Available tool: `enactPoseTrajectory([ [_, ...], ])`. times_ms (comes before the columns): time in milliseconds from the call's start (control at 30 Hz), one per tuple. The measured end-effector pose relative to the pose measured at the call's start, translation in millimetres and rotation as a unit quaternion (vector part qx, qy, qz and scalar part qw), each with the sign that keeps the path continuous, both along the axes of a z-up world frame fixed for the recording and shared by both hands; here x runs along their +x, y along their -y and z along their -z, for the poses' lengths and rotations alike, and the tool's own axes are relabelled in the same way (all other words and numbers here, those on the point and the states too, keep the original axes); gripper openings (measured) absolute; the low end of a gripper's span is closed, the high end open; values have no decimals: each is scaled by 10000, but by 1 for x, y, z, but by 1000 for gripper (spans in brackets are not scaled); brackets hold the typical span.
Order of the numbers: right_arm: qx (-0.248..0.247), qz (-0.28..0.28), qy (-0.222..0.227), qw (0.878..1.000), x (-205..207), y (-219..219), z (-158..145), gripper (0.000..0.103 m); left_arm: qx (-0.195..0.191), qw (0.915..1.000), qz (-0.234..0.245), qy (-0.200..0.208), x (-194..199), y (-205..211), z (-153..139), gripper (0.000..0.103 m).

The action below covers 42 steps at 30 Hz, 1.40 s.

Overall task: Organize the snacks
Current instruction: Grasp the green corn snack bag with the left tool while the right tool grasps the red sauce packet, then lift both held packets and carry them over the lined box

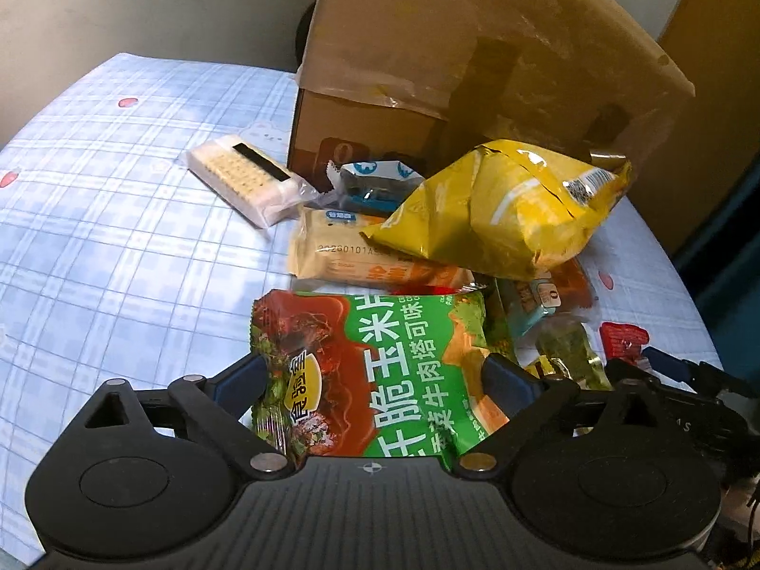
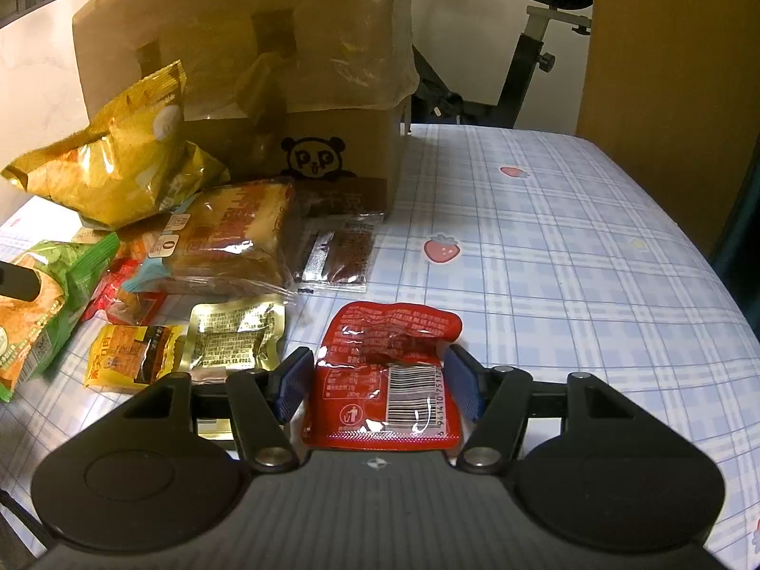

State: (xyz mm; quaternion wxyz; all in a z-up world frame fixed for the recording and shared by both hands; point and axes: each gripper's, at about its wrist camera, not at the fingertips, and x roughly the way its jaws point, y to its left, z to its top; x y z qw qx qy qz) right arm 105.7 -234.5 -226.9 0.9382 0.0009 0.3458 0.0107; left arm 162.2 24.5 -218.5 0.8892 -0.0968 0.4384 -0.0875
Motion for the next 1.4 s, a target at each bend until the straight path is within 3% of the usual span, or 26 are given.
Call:
enactPoseTrajectory([
  [100, 3, 0, -3, 10000, 0, 0, 0, 64, -8, 10000, -21, -15, 1, -3, 3, 103],
  [567, 19, 3, -18, 10000, 1, 0, 0, 64, -321, 9994, -124, -50, 0, -14, 8, 102],
  [733, 212, 26, -58, 9998, 1, 4, -4, 64, -484, 9987, -115, 78, -6, -17, 4, 86],
  [833, 274, 52, -90, 9996, 0, 6, -5, 63, -489, 9985, -182, 154, -8, -19, -1, 83],
  [1100, 336, 146, 70, 9993, -4, 10, -20, 63, -390, 9974, -310, 514, -16, -22, -21, 82],
  [1400, 348, 131, 516, 9980, -4, 13, -54, 63, -231, 9914, -492, 1187, -31, -30, -54, 82],
])
